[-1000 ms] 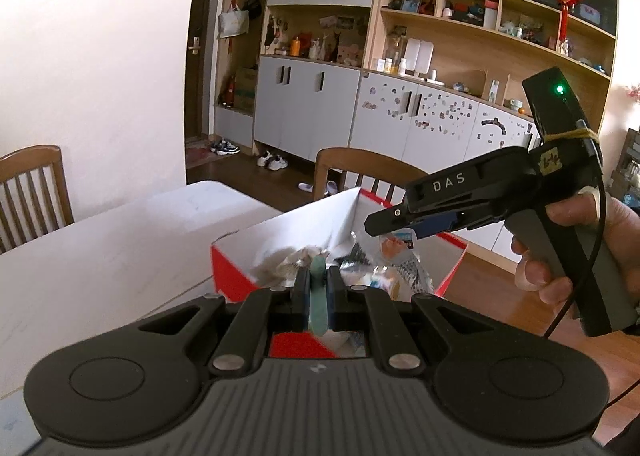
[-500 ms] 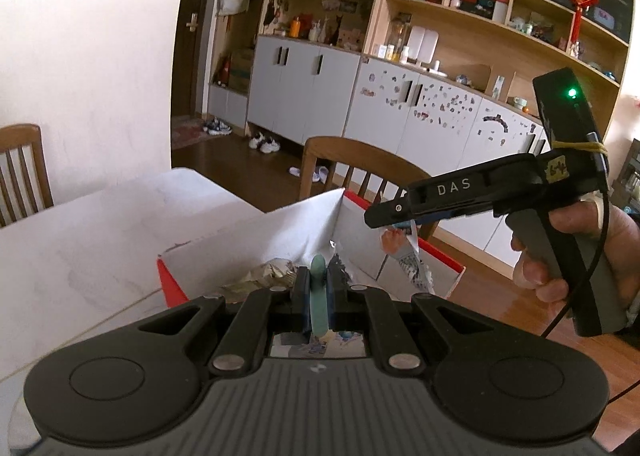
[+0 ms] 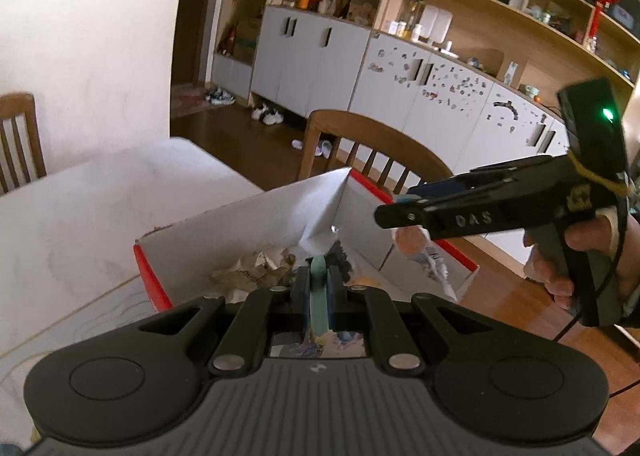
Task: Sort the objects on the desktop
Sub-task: 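Carry the sausage packet and teal strip over the red box, then lower both items into the red box and open both grippers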
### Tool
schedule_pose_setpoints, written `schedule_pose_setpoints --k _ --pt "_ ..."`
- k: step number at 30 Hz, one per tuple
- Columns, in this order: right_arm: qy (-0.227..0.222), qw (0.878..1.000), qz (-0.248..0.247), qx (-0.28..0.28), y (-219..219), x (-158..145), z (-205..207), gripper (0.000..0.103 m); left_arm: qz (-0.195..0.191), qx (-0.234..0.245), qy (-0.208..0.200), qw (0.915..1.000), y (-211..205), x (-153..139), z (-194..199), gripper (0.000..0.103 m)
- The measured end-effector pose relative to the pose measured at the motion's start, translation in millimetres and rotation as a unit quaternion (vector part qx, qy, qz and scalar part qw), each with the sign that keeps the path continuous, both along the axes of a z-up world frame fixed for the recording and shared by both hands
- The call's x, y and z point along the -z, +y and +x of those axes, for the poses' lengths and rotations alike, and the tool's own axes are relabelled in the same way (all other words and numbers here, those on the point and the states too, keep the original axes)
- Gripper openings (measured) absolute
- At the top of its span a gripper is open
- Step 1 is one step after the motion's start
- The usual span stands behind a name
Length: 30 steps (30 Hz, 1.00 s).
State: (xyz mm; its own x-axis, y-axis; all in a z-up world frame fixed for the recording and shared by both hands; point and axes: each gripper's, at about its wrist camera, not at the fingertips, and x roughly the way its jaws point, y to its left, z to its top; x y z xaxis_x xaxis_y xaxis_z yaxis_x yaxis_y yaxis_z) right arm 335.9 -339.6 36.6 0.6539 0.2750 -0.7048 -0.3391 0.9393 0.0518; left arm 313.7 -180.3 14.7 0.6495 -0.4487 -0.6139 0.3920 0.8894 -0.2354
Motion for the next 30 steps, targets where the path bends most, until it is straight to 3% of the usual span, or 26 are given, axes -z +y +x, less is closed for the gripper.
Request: schedule_pose_setpoints --k 12,30 --pt "-0.034 0.993 -0.088 -0.066 6 27 13 0.052 0.025 0.000 0.025 0.9994 -12 21 29 0.007" --pt "0.012 0.986 -0.125 -0.112 11 69 23 0.052 0.031 0.012 0.077 0.9965 -24 50 56 0.007"
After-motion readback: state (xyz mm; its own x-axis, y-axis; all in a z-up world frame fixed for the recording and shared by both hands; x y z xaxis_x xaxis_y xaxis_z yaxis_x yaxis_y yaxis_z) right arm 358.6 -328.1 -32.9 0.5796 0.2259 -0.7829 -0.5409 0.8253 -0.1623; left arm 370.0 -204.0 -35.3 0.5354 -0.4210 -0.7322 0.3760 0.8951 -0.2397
